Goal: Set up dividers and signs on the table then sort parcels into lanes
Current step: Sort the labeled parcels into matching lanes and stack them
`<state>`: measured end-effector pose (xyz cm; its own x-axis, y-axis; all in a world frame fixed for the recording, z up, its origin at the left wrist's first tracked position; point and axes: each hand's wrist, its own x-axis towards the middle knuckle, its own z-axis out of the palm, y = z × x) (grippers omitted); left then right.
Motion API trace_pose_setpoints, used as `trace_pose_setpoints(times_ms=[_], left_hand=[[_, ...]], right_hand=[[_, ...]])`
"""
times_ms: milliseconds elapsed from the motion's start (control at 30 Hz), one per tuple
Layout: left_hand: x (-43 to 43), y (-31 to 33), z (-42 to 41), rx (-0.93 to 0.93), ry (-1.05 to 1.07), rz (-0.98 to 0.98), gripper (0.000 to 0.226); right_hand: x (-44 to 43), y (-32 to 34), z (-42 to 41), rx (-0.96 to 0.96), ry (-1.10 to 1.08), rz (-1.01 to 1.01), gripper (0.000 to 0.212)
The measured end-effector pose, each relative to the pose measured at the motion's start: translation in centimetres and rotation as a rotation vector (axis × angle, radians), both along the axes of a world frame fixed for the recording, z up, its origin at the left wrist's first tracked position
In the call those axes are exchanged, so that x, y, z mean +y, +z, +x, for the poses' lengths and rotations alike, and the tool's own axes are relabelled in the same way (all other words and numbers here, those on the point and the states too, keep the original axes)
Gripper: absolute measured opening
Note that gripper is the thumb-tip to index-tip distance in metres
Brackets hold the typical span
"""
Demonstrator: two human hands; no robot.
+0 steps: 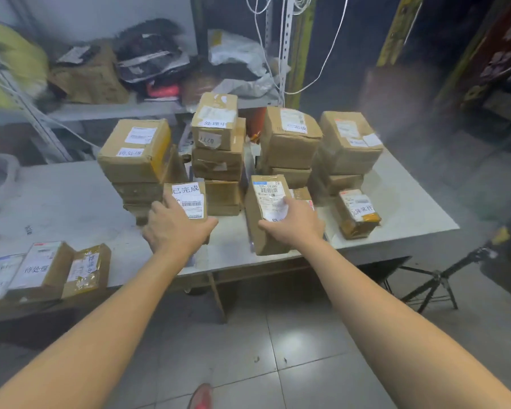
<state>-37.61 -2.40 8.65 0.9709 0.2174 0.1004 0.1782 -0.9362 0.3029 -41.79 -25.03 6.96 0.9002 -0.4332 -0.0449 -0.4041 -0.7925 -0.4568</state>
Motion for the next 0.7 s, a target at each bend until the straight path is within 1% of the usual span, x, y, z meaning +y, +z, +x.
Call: trace_pose_setpoints(times_ms=[100, 167, 367, 433, 533, 700], left_hand=[[-5.8, 1.5, -1.7, -0.029, -0.067, -0.023, 0.11], [-9.5, 2.1, -2.6, -0.016, -0.133, -0.019, 0.11], [-18.8, 2.0, -2.9, 0.041, -0.263, -0.043, 0.106], [-21.1, 1.3, -2.3, 0.055, -0.278, -0.055, 0.107], [-23.9, -0.3, -0.9, 0.064, -0.267, -0.054, 0.103], [-26.7, -4.1, 1.7, 0.092, -0.228, -0.037, 0.102]], right_hand=[[-4.4, 2.0, -2.2, -0.028, -0.015, 0.01, 0.092], [-7.5, 2.8, -3.7, -0.032, -0.046, 0.003, 0.094], [-17.0, 3.1, -6.4, -0.026, -0.152, -0.043, 0.088], [-19.9, 2.6, -6.5, -0.012, -0.188, -0.058, 0.087], [-23.2, 1.7, -5.7, 0.021, -0.216, -0.081, 0.09], [-26.5, -0.2, -3.0, 0.105, -0.2, -0.117, 0.091]])
